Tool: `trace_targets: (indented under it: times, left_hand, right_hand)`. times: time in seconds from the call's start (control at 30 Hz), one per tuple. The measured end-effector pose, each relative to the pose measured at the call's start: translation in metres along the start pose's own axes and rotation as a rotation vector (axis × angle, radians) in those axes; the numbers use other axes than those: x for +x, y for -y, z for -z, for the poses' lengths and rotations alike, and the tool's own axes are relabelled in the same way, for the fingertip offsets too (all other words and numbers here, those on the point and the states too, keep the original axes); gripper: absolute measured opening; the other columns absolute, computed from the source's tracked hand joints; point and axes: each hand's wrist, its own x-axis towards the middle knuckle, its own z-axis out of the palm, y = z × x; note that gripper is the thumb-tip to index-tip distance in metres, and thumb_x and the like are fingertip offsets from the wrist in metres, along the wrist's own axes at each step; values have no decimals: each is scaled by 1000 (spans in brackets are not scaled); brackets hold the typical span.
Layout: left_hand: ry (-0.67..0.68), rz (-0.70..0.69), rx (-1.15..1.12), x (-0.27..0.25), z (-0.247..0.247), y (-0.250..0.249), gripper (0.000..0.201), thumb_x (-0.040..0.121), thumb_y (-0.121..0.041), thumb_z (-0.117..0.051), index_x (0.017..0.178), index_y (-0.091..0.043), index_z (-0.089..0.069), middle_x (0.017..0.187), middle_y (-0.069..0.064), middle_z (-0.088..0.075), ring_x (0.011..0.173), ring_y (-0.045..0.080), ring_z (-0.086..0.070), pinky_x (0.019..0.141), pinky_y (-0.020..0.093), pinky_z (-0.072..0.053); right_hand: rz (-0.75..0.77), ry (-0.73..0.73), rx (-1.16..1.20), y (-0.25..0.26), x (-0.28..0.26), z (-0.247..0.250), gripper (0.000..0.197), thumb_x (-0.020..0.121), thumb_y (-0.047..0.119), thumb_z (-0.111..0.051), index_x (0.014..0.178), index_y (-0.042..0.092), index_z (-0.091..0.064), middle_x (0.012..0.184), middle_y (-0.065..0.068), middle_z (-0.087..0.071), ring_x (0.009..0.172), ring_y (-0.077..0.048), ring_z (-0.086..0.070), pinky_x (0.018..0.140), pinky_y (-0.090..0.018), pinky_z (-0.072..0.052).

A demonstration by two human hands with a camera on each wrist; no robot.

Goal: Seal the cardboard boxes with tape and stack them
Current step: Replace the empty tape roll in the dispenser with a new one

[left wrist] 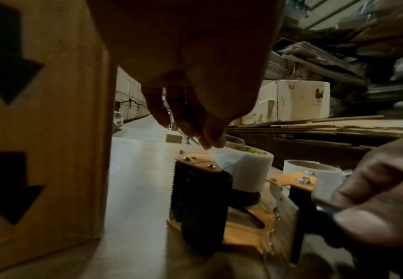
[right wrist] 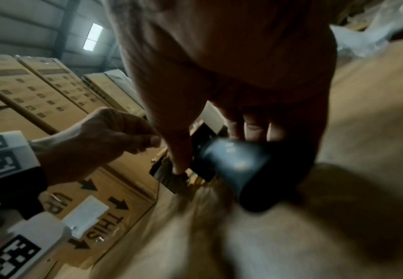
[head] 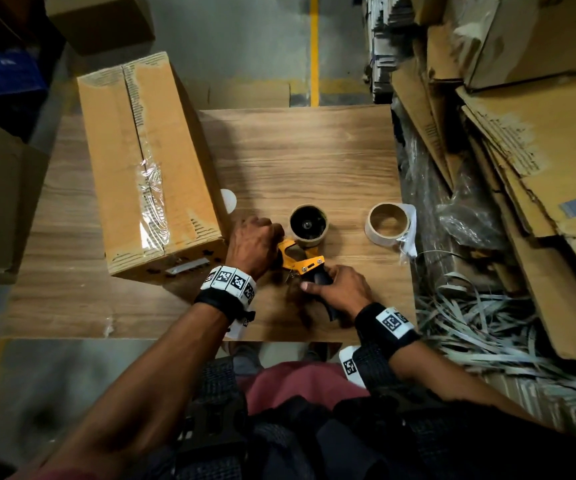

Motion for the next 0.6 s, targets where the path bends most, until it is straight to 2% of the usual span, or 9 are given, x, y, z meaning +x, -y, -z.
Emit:
trace_targets:
  times: [0.07, 0.13, 0.2, 0.27, 0.37, 0.43, 0.47, 0.53, 0.6]
  left_hand:
    - [-18, -13, 21, -6, -2, 1, 19, 84, -19, -68, 102, -18, -76, 88, 6, -69, 90, 33, -58, 80, 40, -43]
    - [-9, -14, 41, -13, -3, 1, 24, 89, -21, -65, 111, -18, -72, 101, 7, -69, 101, 33, -55, 84, 41, -37]
    - [8, -17, 62, -20, 0, -1, 28, 92, -26, -63, 119, -19, -69, 110, 6, -67, 107, 31, -53, 86, 40, -34]
    - [27, -11, 86, -27, -1, -3, 28, 93, -30, -64, 119, -20, -67, 112, 6, -66, 108, 29, -55, 87, 41, -38]
    - [33, 99, -18, -33, -2, -2, 27, 90, -26, -71, 116, -20, -69, 108, 7, -69, 104, 31, -62, 83, 41, -48]
    - [19, 140, -88, -34, -2, -2, 20, 90, -25, -68, 109, -20, -73, 98, 9, -72, 96, 33, -67, 72, 38, -47]
    - [22, 149, -99, -34, -1, -4, 13, 92, -25, -66, 102, -20, -73, 89, 8, -71, 89, 33, -67, 67, 36, -42]
    - [33, 161, -127, -38, -3, -9, 11, 94, -28, -63, 95, -20, -71, 80, 6, -66, 83, 33, -66, 66, 33, -34]
    - [23, 193, -168, -45, -8, -9, 13, 93, -32, -66, 98, -22, -72, 85, 8, -70, 85, 35, -66, 67, 33, -34]
  right_hand:
    - [-36, 71, 158, -1, 4, -8, 50, 78, 56, -82, 108, 18, -72, 96, -2, -79, 82, -23, -76, 76, -37, -60]
    - [-48, 87, 232, 1, 6, -8, 35, 83, 44, -81, 105, 18, -73, 84, -1, -79, 63, -18, -75, 69, -36, -63]
    - [-14, 59, 169, 4, 9, -5, 28, 85, 45, -77, 98, 20, -72, 75, 0, -77, 57, -16, -74, 66, -37, -62]
    - [6, 38, 95, 8, 8, -2, 27, 85, 48, -74, 93, 23, -70, 66, 0, -75, 53, -15, -72, 66, -40, -63]
    - [30, 55, 102, 10, 6, 0, 29, 83, 47, -75, 95, 22, -70, 72, -1, -75, 52, -14, -72, 53, -36, -60]
    - [35, 58, 129, 9, 6, 0, 29, 83, 45, -76, 99, 21, -70, 76, -1, -74, 49, -13, -70, 44, -27, -50]
    - [31, 64, 137, 9, 5, 0, 27, 84, 43, -76, 98, 21, -70, 74, 0, -73, 46, -13, -68, 43, -25, -47]
    - [17, 76, 149, 10, 3, -1, 24, 84, 41, -75, 94, 20, -71, 68, 0, -72, 44, -15, -66, 45, -26, -46]
    - [-5, 74, 201, 9, 5, -1, 25, 83, 40, -75, 89, 16, -73, 70, -2, -75, 50, -18, -69, 50, -30, -52]
